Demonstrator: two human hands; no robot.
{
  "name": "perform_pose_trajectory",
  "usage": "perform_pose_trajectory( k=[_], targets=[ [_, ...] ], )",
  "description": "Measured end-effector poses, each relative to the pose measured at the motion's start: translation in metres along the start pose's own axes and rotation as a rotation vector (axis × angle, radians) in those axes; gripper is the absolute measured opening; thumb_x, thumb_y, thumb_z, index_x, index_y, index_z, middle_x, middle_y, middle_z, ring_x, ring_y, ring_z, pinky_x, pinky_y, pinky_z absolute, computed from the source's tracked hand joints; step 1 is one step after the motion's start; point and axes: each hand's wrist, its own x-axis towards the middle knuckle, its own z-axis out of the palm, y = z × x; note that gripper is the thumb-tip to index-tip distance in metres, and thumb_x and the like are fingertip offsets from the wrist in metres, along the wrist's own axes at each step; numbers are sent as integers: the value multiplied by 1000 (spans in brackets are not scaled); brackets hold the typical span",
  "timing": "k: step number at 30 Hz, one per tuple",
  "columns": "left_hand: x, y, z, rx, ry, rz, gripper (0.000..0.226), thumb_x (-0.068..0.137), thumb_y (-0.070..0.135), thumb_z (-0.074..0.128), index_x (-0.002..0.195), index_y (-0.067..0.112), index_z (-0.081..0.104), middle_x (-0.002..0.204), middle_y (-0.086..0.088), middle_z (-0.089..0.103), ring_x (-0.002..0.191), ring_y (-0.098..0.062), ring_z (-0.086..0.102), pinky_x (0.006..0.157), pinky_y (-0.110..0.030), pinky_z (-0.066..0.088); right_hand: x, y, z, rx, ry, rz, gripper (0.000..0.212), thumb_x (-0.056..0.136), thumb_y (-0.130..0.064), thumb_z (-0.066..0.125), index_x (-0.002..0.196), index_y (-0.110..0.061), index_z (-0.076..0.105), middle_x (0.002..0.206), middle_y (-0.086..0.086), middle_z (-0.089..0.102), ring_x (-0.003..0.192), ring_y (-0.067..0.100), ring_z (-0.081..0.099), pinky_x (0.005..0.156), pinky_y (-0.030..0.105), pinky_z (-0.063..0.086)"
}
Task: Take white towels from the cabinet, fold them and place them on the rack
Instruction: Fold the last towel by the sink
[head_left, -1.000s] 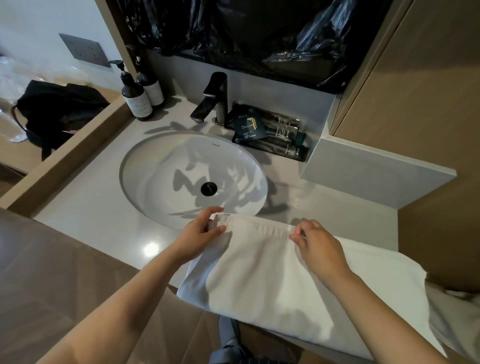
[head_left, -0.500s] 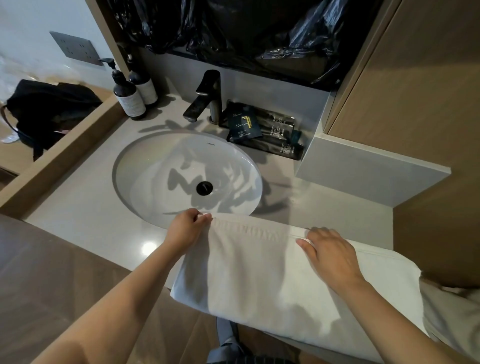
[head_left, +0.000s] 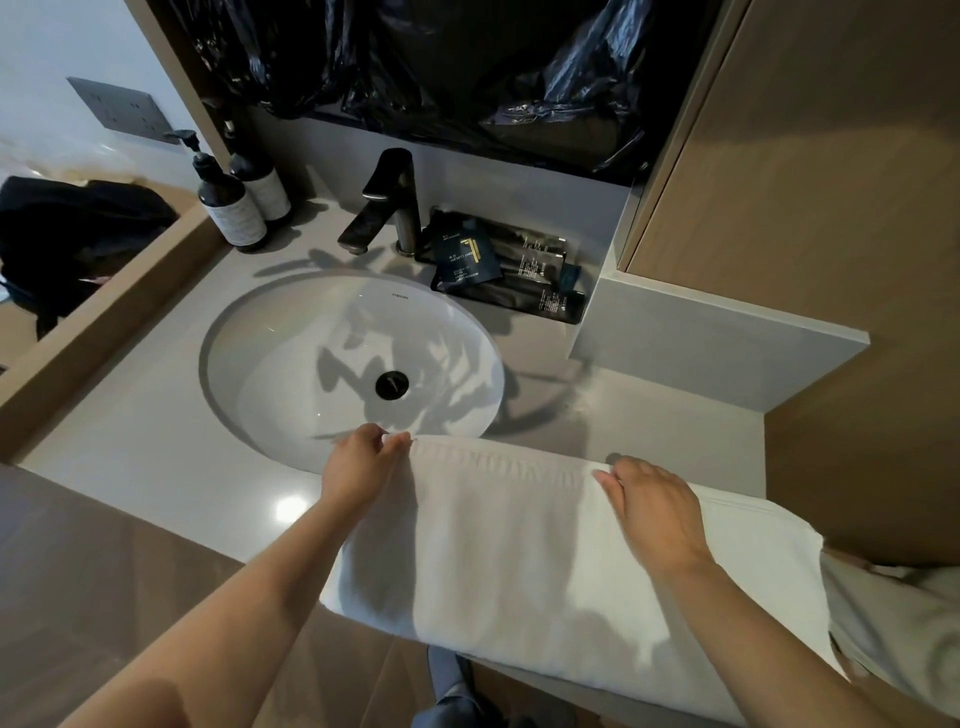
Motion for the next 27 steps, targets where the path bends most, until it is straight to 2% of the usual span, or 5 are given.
perform_pose_trajectory(
  k=[7, 12, 19, 24, 27],
  targets=[
    [10, -2, -2, -39, -146, -1, 33, 96, 40, 52, 91, 9, 62, 84, -8, 64, 80, -24, 58, 66, -32, 42, -1, 10, 0, 47, 35, -16, 33, 99, -37, 48, 89, -12, 67, 86, 6, 72, 81, 32, 66, 68, 35, 49],
    [10, -4, -6, -359, -99, -75, 33, 88, 42, 67, 74, 12, 64, 62, 2, 56, 59, -13, 52, 53, -23, 41, 3, 11, -3, 70, 18, 14, 42, 103, -39, 33, 98, -12, 66, 88, 7, 71, 84, 31, 66, 71, 36, 48],
    [16, 5, -12, -305, -155, -83, 39, 91, 42, 63, 62, 17, 57, 52, 5, 48, 43, -5, 43, 39, -11, 35, 7, 10, -2, -60, 22, 9, 48, 101, -47, 21, 89, -19, 58, 82, -1, 67, 76, 23, 65, 61, 31, 41],
    [9, 6, 4, -319, 29, -96, 37, 87, 44, 67, 70, 11, 62, 53, 6, 50, 51, -11, 46, 50, -26, 36, 11, 10, 0, -155, -12, 25, 49, 101, -52, 18, 88, -23, 56, 80, -4, 66, 74, 20, 65, 58, 29, 40],
    [8, 11, 10, -297, 106, -128, 32, 86, 42, 68, 84, 11, 63, 67, 5, 58, 61, -12, 53, 54, -27, 37, 13, 13, 2, -128, 41, 62, 41, 101, -47, 31, 87, -20, 57, 74, -2, 64, 66, 24, 63, 53, 28, 38]
  ],
)
